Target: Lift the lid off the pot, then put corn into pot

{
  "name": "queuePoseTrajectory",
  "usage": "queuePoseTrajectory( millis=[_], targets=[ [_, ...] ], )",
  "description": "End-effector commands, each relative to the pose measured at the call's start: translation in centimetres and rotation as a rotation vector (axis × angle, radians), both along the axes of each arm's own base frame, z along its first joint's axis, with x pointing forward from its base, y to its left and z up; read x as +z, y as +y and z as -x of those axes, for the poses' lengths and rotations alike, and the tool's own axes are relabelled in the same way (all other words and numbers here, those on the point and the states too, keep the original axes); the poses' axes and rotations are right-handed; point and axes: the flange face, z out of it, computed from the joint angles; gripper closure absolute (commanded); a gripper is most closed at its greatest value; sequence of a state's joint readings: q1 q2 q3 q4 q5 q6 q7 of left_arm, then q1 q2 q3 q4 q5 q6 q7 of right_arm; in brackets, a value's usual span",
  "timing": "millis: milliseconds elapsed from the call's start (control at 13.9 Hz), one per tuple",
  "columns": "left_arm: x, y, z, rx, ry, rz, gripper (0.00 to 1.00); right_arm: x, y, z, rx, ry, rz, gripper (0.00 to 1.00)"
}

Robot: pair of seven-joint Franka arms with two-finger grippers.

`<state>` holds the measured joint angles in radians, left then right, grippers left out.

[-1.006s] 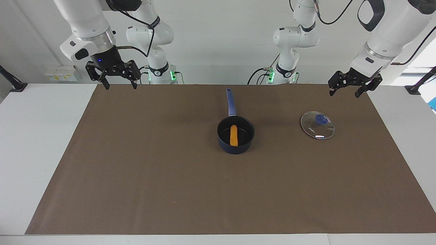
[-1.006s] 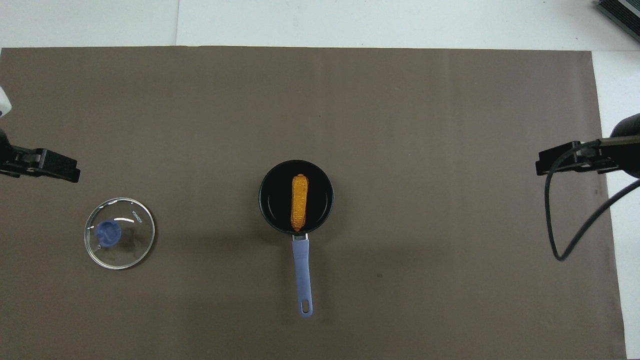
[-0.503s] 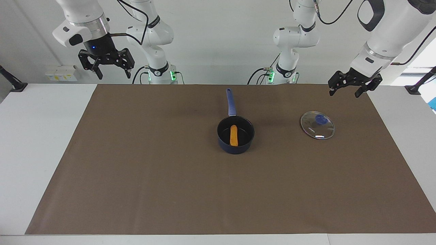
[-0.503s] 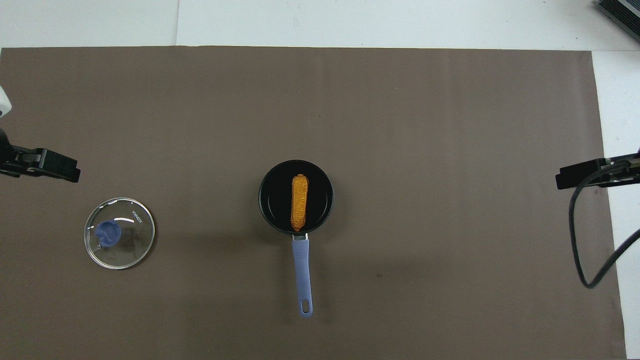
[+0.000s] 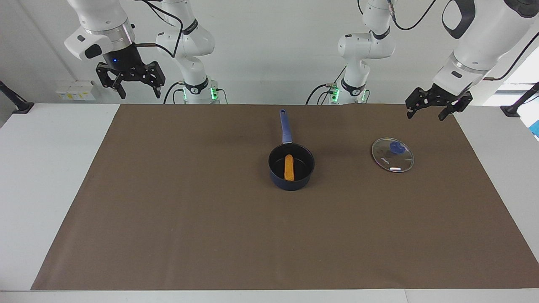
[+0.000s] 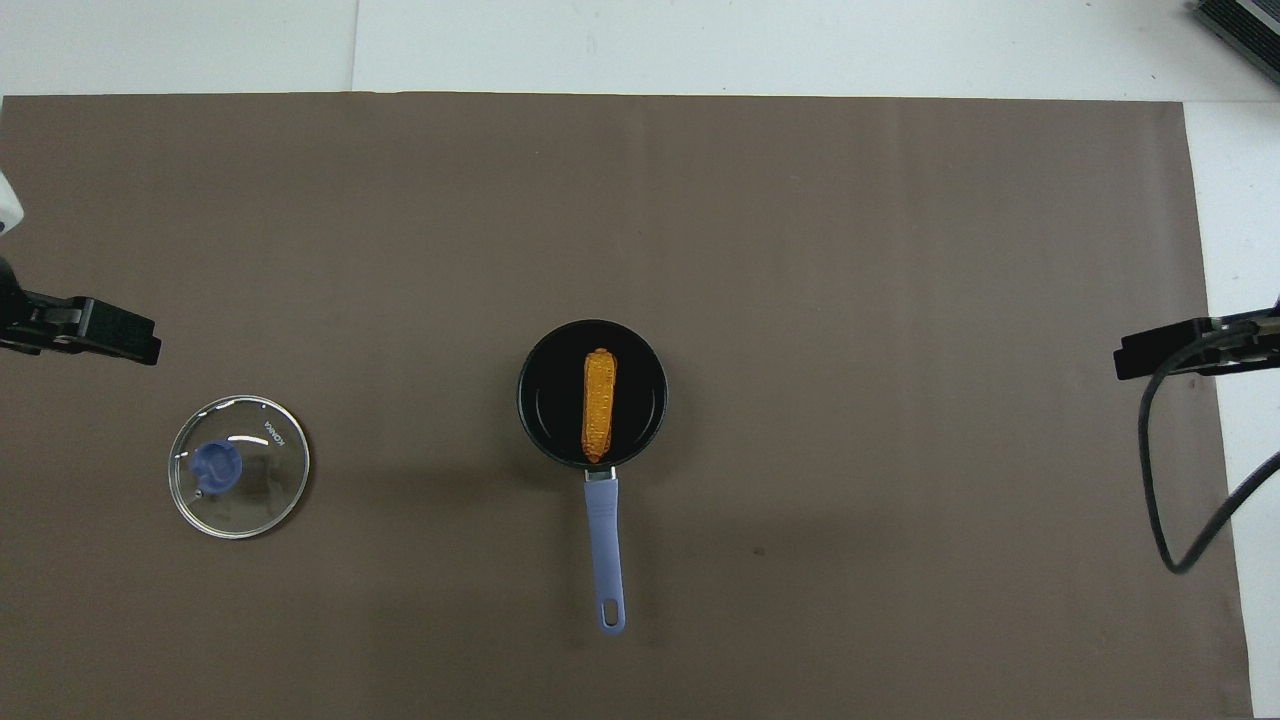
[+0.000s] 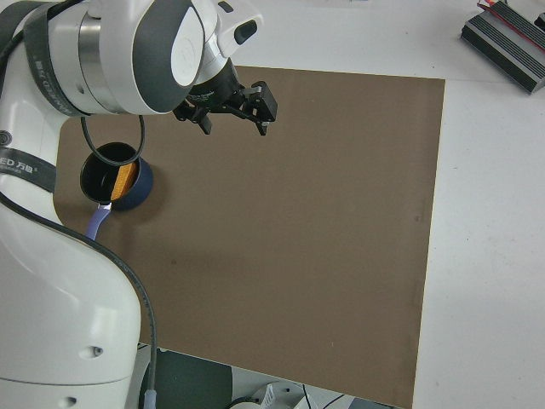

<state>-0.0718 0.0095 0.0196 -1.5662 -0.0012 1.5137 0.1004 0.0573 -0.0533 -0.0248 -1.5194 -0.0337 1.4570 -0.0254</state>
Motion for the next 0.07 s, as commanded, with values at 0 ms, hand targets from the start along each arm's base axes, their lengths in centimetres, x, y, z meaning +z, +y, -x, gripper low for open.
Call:
queuePoseTrajectory(
  millis=[0],
  targets=[
    [0.37, -0.04, 0.15, -0.01, 0.001, 0.013, 0.0, -0.15, -0.62, 0.74, 0.018, -0.002, 0.015, 0.0]
  ],
)
